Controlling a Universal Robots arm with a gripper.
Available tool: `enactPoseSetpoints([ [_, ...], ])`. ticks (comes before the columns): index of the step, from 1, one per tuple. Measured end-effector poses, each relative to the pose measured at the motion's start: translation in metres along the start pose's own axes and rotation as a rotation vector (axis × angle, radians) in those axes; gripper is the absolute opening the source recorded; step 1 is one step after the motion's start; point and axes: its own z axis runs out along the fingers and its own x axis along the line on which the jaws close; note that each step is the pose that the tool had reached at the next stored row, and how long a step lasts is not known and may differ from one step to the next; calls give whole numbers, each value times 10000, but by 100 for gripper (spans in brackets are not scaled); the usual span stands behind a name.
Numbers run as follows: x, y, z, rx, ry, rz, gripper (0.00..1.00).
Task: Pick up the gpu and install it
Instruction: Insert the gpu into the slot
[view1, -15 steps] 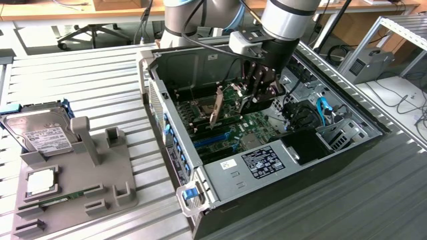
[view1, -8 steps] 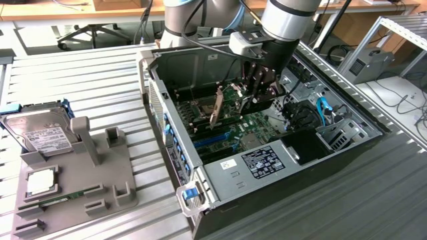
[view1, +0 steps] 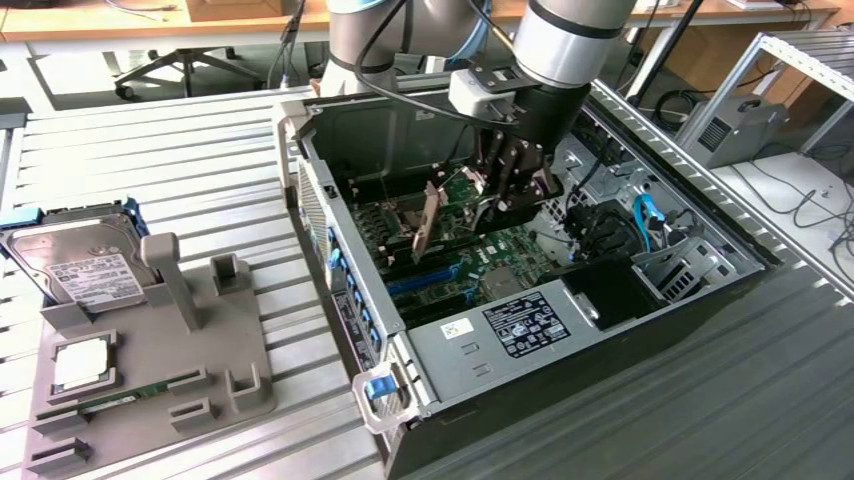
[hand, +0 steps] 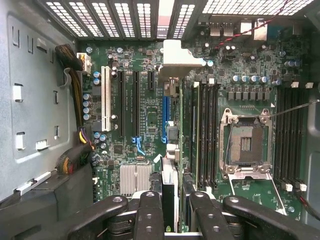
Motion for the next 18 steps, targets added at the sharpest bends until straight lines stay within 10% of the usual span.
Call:
enactPoseSetpoints([
  [18, 4, 107, 44, 0, 0, 0, 26],
])
